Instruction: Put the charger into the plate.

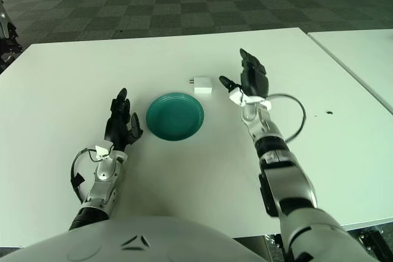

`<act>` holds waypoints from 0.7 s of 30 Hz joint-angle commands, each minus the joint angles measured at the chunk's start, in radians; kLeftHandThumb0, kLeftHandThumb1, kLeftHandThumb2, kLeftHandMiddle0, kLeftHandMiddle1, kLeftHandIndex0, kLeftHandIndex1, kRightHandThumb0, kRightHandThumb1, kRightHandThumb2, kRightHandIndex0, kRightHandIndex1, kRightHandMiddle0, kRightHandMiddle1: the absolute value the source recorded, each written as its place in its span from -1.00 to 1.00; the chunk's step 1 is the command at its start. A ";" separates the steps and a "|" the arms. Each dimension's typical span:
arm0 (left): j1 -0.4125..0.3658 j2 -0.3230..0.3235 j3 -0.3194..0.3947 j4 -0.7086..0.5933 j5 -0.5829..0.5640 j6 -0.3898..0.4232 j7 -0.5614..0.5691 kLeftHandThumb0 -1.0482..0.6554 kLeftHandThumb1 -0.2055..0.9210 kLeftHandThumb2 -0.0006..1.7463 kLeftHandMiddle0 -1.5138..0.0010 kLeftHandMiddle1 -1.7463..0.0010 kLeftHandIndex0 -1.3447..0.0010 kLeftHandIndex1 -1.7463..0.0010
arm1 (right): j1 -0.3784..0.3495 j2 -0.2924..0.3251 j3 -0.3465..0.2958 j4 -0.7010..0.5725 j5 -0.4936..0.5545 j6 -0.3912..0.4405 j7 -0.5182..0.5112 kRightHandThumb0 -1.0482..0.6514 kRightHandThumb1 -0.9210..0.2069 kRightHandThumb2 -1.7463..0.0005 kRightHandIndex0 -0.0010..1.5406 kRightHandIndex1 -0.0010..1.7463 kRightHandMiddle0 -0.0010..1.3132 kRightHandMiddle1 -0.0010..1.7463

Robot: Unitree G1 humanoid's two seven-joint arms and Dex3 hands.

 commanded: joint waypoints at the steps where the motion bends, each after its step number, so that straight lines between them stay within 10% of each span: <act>1: 0.043 -0.035 -0.007 0.079 0.002 0.000 0.002 -0.75 1.00 0.11 0.82 1.00 1.00 0.46 | -0.101 0.014 0.090 0.079 -0.064 0.033 -0.002 -0.82 -1.00 0.48 -0.67 -0.95 -1.00 -0.56; 21: 0.043 -0.044 -0.025 0.069 -0.030 0.015 -0.016 -0.69 1.00 0.07 0.80 1.00 1.00 0.37 | -0.250 0.047 0.291 0.254 -0.118 0.067 0.046 -0.86 -1.00 0.56 -0.73 -1.00 -1.00 -0.66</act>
